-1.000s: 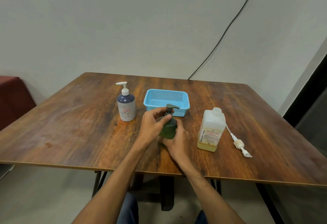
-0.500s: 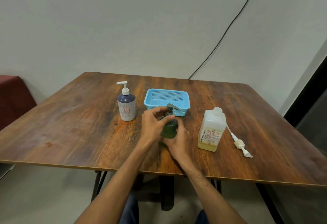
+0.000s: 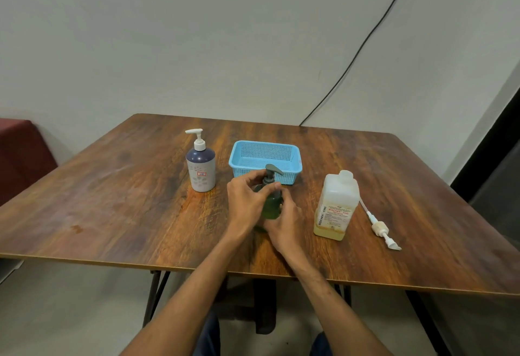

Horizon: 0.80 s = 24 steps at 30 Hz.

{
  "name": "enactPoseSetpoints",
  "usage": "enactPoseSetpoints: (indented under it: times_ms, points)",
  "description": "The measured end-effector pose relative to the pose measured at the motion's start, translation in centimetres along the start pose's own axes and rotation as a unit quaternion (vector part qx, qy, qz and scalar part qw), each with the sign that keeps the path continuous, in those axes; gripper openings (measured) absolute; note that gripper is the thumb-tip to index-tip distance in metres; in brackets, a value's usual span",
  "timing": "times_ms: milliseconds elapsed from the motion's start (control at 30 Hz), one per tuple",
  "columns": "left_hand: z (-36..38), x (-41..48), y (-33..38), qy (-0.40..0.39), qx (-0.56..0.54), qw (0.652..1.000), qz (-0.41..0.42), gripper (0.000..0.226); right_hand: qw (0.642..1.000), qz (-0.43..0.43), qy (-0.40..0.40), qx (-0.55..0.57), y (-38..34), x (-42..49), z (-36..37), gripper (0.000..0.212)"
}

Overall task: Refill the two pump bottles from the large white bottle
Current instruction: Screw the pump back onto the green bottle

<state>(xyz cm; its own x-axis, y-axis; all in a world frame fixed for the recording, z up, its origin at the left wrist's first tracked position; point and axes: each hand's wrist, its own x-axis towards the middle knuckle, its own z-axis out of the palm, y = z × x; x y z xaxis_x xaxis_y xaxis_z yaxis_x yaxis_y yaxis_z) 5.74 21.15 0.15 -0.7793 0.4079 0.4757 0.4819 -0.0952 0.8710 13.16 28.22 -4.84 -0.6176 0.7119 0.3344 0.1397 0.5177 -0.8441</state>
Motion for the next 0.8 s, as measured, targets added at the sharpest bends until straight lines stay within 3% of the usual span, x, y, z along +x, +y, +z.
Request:
enactPoseSetpoints:
  times_ms: [533, 667, 800]
  points:
    - [-1.9, 1.9, -0.8, -0.139, -0.062, 0.987, -0.04, 0.033, 0.999, 0.002, -0.026, 0.018, -0.3, 0.1, -0.8, 0.073]
    - [-2.1, 1.6, -0.6, -0.147, -0.084, 0.984, -0.053, 0.039, 1.0, -0.001, -0.024, 0.02, -0.3, -0.2, -0.7, 0.075]
    - [-2.8, 1.0, -0.6, -0.165, -0.108, 0.978, -0.062, 0.065, 0.997, 0.008, -0.076, 0.02, -0.1, 0.2, -1.5, 0.081]
